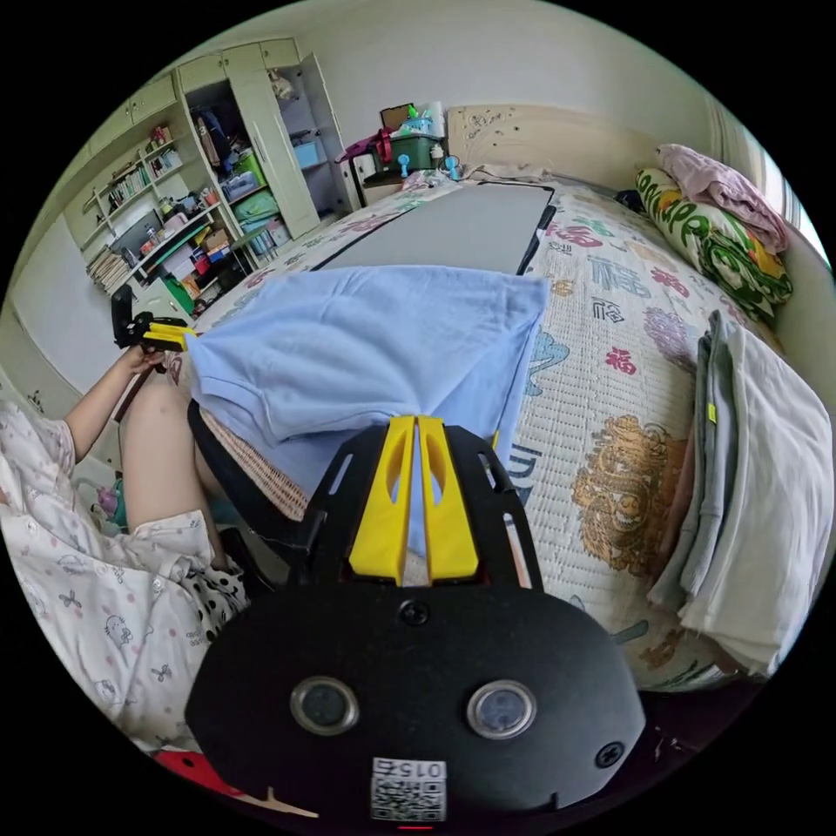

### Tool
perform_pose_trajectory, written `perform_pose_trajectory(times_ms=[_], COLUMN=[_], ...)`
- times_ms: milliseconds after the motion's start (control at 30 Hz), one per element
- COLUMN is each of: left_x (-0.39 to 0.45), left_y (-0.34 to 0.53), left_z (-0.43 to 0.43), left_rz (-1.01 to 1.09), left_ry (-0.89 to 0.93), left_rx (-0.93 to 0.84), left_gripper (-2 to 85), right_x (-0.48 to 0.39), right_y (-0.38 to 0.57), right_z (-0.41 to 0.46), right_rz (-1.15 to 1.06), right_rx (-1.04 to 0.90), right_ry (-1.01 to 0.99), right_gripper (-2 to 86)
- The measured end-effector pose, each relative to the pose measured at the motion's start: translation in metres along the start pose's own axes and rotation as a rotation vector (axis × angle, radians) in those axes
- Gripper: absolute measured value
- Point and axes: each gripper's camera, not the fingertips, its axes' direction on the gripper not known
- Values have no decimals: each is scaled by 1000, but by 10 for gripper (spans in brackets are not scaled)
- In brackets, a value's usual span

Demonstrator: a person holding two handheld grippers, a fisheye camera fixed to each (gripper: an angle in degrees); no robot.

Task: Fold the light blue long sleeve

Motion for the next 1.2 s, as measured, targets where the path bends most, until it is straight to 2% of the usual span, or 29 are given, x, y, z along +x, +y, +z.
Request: perform_pose_trajectory(times_ms=[133, 200, 267, 333, 400, 500, 567, 633, 733, 833, 900, 1000, 1200], left_x=[13, 16, 12, 4, -3, -37, -70, -125, -191, -226, -251, -287, -298], left_y=[-8, -6, -2, 8, 20, 36, 40, 42, 38, 27, 16, 9, 7], left_z=[-26, -27, -13, 9, 6, -35, -57, -64, -43, -19, 8, 34, 35], left_rz=[-6, -18, -60, -101, -112, -224, -342, -570, -813, -873, -901, -960, -865], left_ry=[14, -2, -19, 21, 78, 79, 61, 1, -58, -48, -68, -78, -71], left_rx=[86, 73, -4, -167, -202, -56, 71, 193, 245, 257, 171, 52, 103], left_gripper=[22, 28, 38, 51, 53, 52, 53, 60, 90, 111, 121, 118, 23], right_x=[8, 20, 38, 55, 69, 68, 45, 14, -52, -115, -147, -187, -233], right_y=[30, 46, 72, 92, 112, 138, 143, 137, 118, 109, 107, 112, 118], right_z=[-22, -28, -21, -19, -30, -55, -62, -57, -39, -20, -5, 20, 50], right_rz=[-23, -8, 16, 55, 83, 53, -21, -98, -253, -352, -402, -468, -652], right_rx=[23, 25, -15, -57, -56, 1, 45, 59, 51, 74, 56, 25, -48], right_ry=[40, 38, 71, 123, 110, 102, 55, -28, -188, -317, -351, -314, -130], right_gripper=[-6, -1, 14, 52, 59, 60, 63, 70, 85, 93, 98, 104, 98])
